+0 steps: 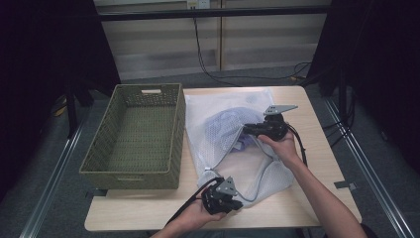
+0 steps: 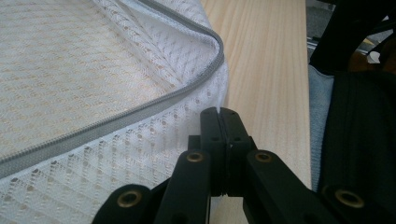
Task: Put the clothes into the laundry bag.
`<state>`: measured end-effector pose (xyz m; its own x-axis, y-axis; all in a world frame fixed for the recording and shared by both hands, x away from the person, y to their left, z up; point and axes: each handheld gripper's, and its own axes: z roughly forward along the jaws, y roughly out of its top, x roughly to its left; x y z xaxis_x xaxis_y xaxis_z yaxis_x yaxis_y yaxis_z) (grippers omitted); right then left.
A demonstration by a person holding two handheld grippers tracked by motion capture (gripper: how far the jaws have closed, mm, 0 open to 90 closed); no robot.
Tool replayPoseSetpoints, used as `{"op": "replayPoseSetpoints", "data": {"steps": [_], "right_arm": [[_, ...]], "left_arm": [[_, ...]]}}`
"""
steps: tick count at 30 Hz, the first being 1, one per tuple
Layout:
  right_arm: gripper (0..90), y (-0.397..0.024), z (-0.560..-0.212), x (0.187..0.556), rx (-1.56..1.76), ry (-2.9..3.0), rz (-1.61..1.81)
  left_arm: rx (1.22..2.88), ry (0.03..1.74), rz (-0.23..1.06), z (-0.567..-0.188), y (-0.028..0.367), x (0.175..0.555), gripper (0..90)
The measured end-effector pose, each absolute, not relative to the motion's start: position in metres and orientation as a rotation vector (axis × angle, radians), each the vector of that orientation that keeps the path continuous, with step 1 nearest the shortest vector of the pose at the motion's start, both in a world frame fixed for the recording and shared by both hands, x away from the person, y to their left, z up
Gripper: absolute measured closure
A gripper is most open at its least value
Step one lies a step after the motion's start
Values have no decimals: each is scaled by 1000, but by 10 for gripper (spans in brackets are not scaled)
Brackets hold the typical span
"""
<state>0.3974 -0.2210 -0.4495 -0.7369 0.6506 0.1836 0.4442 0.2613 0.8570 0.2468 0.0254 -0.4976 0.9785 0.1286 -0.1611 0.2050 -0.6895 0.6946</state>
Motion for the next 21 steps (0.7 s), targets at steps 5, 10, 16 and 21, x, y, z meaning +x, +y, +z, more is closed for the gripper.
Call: {"op": "replayPoseSetpoints", "data": {"steps": [5, 10, 16, 21], "right_arm": [[883, -220, -445, 395, 1001, 2331, 1496], [889, -225, -433, 390, 985, 2306, 1507], [891, -230, -419, 382, 953, 2291, 1539], [891, -230, -407, 370, 914, 2287, 1592]], "left_arm": [[2335, 232, -125, -498, 25, 247, 900], [2337, 231, -130, -498, 25, 247, 900], [2384, 217, -114, -495, 26, 247, 900], [2390, 218, -99, -494, 26, 247, 900]]}}
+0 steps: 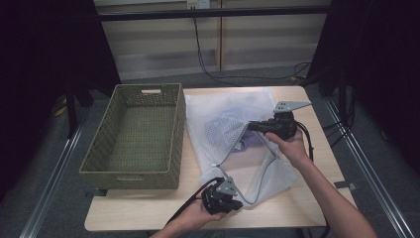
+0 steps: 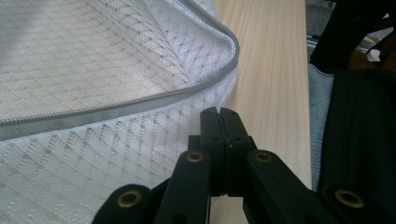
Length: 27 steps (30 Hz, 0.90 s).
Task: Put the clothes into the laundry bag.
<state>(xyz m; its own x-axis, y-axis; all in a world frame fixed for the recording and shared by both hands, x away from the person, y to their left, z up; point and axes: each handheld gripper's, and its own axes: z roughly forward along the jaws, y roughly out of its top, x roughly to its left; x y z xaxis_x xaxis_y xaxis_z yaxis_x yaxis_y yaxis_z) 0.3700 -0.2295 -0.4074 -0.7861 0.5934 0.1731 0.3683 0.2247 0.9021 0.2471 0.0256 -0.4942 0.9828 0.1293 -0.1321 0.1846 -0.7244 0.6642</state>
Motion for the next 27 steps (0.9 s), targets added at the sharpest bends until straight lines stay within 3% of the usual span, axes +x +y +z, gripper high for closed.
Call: {"op": "replayPoseSetpoints", "data": {"steps": [10, 27], "right_arm": [[891, -223, -394, 348, 807, 2329, 1586], [890, -227, -408, 312, 728, 2450, 1553]], "left_arm": [[2353, 212, -130, -496, 25, 247, 900], [2354, 215, -129, -496, 25, 247, 900]]}}
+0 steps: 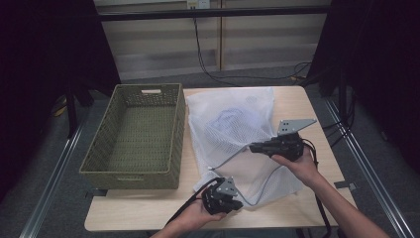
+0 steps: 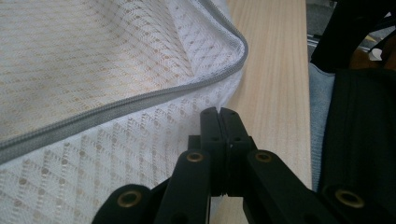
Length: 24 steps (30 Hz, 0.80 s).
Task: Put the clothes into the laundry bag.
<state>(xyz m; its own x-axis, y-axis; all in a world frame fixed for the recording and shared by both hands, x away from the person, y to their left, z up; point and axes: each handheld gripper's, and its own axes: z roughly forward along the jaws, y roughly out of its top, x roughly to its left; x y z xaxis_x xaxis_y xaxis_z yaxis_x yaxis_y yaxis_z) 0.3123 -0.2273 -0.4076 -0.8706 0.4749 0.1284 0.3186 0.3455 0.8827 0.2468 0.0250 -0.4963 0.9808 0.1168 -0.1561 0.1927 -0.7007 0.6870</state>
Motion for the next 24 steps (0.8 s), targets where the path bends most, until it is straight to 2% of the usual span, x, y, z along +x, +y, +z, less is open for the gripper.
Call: {"op": "replayPoseSetpoints", "data": {"steps": [24], "right_arm": [[874, -220, -455, 294, 760, 2621, 1450]], "left_arm": [[2351, 214, -93, -497, 24, 244, 891]]}}
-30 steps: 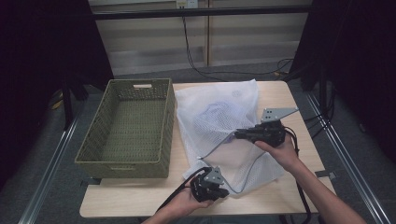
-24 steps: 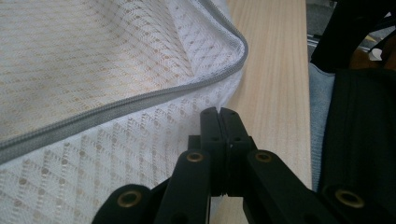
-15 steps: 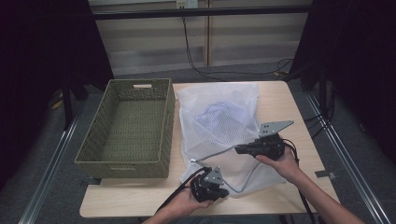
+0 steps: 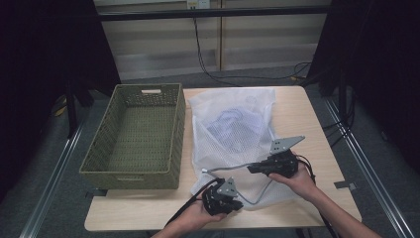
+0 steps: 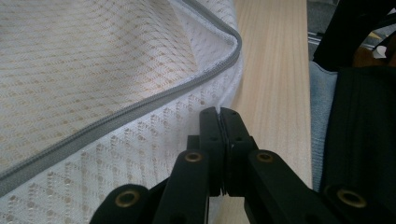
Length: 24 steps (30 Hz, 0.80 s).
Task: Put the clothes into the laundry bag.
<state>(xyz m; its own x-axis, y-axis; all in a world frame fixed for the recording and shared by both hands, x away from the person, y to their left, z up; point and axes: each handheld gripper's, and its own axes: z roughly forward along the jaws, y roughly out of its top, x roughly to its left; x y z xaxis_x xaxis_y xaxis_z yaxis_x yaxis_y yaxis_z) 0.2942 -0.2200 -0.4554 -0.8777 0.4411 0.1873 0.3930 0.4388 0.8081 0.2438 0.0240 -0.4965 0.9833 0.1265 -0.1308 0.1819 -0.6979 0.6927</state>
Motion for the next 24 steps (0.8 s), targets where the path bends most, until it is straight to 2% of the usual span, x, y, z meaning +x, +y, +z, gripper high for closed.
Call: {"op": "replayPoseSetpoints", "data": {"steps": [7, 24], "right_arm": [[865, -219, -467, 293, 777, 2663, 1410], [826, -217, -490, 301, 836, 2731, 1290]], "left_arm": [[2390, 208, -81, -494, 25, 244, 885], [2358, 209, -94, -496, 24, 244, 878]]}}
